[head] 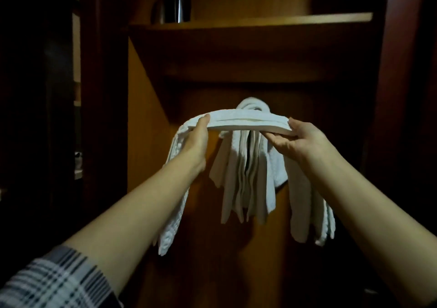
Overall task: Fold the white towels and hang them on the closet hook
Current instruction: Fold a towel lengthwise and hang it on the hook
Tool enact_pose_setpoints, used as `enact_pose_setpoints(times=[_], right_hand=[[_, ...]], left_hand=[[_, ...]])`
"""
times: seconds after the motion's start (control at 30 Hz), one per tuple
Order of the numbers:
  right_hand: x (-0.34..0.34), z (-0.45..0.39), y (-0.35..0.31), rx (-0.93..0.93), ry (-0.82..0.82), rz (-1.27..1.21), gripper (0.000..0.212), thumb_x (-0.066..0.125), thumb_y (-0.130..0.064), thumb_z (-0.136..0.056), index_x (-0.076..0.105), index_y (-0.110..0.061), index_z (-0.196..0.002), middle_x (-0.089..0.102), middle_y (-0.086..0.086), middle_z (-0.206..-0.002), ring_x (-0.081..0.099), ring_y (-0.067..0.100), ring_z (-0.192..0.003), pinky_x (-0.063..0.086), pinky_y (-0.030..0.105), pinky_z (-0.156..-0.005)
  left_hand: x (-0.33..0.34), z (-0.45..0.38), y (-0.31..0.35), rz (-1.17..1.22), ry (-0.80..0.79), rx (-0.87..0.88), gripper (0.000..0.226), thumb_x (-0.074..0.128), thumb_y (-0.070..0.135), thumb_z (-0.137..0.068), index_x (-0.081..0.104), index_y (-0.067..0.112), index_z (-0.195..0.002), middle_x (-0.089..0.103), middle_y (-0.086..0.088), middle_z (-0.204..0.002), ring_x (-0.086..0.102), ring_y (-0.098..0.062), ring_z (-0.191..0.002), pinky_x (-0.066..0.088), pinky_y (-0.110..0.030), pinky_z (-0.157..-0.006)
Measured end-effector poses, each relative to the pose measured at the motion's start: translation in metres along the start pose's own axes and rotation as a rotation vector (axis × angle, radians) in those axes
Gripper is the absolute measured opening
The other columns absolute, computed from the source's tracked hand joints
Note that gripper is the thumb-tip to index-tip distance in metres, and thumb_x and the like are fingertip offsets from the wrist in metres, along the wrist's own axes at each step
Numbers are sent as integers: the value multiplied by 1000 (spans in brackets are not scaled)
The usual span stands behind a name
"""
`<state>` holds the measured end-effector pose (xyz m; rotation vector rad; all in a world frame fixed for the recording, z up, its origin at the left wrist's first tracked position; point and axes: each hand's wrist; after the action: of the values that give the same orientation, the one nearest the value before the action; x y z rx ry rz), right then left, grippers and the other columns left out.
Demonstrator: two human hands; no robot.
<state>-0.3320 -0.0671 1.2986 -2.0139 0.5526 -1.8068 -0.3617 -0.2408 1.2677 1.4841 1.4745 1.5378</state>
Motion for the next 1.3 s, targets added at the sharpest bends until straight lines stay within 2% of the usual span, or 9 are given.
enact_pose_setpoints(times=[0.13, 0.23, 0.37, 0.57, 0.7, 0.8, 0.93, 1.1, 1.3], right_hand=[[23, -54, -35, -62, -39, 45, 28, 52, -6, -93, 48, 4, -119, 56, 31, -115, 59, 49, -103, 50, 63, -79], [42, -90, -59, -86, -90, 58, 28, 50, -8, -95, 45, 6, -119, 54, 33, -116, 59, 51, -93, 50, 62, -63], [51, -145, -84, -142, -81, 12, 27, 49, -4, -95, 45, 5, -120, 50, 31, -126, 53, 48, -111, 45, 59, -85], [44, -232, -102, -135, -72, 16, 21, 44, -6, -98, 47, 4, -116, 50, 28, -129, 51, 44, -117, 42, 55, -93], [34, -276, -107, -150, -51, 76, 33, 42, -3, -98, 43, 6, -129, 51, 27, -130, 53, 42, -118, 44, 58, -77], [24, -296, -104, -109, -44, 69, 34, 38, -5, -99, 41, 6, -131, 49, 28, -132, 51, 40, -121, 41, 56, -90], [15, -312, -90, -77, -26, 7, 35, 34, -6, -101, 40, 7, -132, 46, 26, -136, 47, 39, -125, 33, 48, -104], [25, -326, -98, -90, -42, -108, 33, 37, 0, -98, 44, 5, -130, 50, 23, -134, 48, 36, -124, 35, 48, -104], [-5, -334, -74, -162, 86, 100, 26, 46, -7, -98, 51, 1, -123, 50, 21, -133, 53, 35, -120, 46, 42, -99]], left_hand=[[25, -58, 27, -32, -68, 151, 67, 56, 55, -85, 41, 18, -139, 45, -8, -142, 43, -25, -129, 29, -45, -111], [57, -97, 45, -16, -109, 202, 71, 50, 60, -86, 39, 15, -141, 42, -9, -145, 41, -25, -132, 25, -43, -113], [98, -147, 57, -20, -163, 194, 73, 37, 65, -89, 35, 17, -144, 37, -9, -149, 36, -25, -135, 22, -46, -115], [138, -224, 41, -32, -199, 179, 64, 41, 54, -93, 38, 13, -142, 37, -12, -148, 35, -26, -135, 22, -42, -115], [149, -261, 20, -17, -246, 151, 58, 44, 50, -91, 46, 12, -136, 45, -14, -141, 43, -29, -128, 30, -45, -111], [146, -284, 5, -73, -170, 183, 54, 49, 45, -90, 50, 14, -133, 47, -12, -139, 46, -30, -126, 35, -47, -108], [144, -298, -12, -98, -195, 101, 38, 47, 37, -93, 63, 10, -116, 65, -18, -99, 60, -30, -86, 48, -35, -65], [156, -311, -3, -55, -228, 95, 32, 42, 42, -97, 62, 17, -102, 63, -18, -113, 58, -34, -107, 45, -48, -98], [140, -314, -21, -175, -411, 22, 35, 43, 21, -95, 64, 14, -68, 56, -11, -72, 54, -24, -69, 43, -33, -68]])
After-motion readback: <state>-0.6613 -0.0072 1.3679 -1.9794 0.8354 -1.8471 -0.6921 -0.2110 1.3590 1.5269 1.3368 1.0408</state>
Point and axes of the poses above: each hand's wrist, its own z-axis away from the middle knuckle, its own x-axis out of the palm, y = z × x
